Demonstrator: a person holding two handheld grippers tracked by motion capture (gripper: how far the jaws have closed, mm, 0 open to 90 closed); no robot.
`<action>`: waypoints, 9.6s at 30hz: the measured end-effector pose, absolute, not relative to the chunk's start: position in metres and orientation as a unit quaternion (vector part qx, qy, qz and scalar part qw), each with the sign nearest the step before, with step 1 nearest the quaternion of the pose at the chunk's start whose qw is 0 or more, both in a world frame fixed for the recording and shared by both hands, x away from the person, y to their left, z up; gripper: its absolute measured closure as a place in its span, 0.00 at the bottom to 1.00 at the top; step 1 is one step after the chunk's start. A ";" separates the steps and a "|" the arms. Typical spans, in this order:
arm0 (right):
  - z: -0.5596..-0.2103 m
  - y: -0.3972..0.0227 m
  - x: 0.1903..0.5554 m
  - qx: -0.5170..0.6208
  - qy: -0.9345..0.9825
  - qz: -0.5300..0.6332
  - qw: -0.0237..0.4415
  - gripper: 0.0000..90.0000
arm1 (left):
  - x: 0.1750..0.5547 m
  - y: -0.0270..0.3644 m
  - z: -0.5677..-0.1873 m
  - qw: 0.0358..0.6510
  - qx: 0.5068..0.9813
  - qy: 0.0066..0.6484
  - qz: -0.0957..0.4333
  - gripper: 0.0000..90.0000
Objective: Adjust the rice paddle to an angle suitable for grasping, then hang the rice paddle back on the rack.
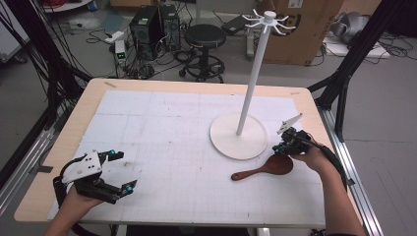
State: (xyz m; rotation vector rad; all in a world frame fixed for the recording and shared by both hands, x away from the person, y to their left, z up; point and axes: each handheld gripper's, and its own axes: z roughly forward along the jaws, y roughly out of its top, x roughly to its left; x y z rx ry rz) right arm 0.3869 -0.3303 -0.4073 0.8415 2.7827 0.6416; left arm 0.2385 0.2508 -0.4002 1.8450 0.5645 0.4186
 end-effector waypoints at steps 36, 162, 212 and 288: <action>-0.411 -0.330 0.344 0.216 0.961 0.175 0.012 1.00 | 0.239 0.250 -0.401 0.548 0.783 0.237 0.176 0.02; -0.397 -0.243 0.300 0.185 0.974 0.115 0.062 0.16 | 0.237 0.255 -0.402 0.548 0.784 0.234 0.174 0.02; -0.407 -0.224 0.315 0.186 0.982 0.037 0.012 0.81 | 0.236 0.254 -0.403 0.544 0.787 0.231 0.175 0.02; -0.360 -0.283 0.287 0.217 0.892 0.397 0.013 0.87 | 0.236 0.252 -0.406 0.539 0.790 0.234 0.173 0.02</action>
